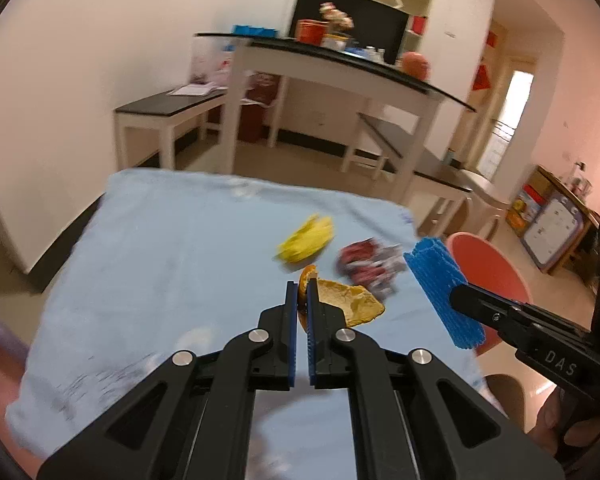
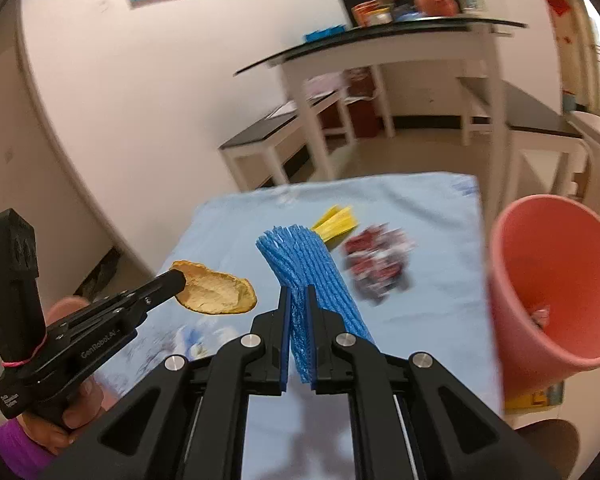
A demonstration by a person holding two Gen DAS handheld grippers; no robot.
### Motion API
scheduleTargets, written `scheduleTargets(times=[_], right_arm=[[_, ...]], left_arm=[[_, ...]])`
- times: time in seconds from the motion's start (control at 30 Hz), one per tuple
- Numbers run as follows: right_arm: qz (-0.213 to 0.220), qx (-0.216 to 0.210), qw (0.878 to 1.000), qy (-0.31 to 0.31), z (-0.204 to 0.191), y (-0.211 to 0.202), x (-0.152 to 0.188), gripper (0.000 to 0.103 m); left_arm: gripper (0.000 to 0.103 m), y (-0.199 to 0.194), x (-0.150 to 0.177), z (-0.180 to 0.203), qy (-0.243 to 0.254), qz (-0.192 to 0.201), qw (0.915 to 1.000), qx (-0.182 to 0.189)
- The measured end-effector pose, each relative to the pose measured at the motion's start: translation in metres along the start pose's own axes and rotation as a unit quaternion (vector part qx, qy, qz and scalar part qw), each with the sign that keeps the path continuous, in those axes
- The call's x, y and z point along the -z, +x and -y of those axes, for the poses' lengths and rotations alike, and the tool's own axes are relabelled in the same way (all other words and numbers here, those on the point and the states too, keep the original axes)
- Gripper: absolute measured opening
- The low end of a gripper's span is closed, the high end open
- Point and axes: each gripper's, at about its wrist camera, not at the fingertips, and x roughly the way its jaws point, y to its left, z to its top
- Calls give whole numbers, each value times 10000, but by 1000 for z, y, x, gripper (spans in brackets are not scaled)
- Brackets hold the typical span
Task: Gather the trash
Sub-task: 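Carry the orange peel and blue foam net over the pink bucket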
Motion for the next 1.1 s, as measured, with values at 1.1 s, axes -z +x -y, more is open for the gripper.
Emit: scheduleTargets(times=[1.1], right_arm=[[451, 1625, 9700, 1750, 222, -46, 9, 9]], left_arm=[[4, 151, 10, 227, 1485, -1098, 9691, 1633]])
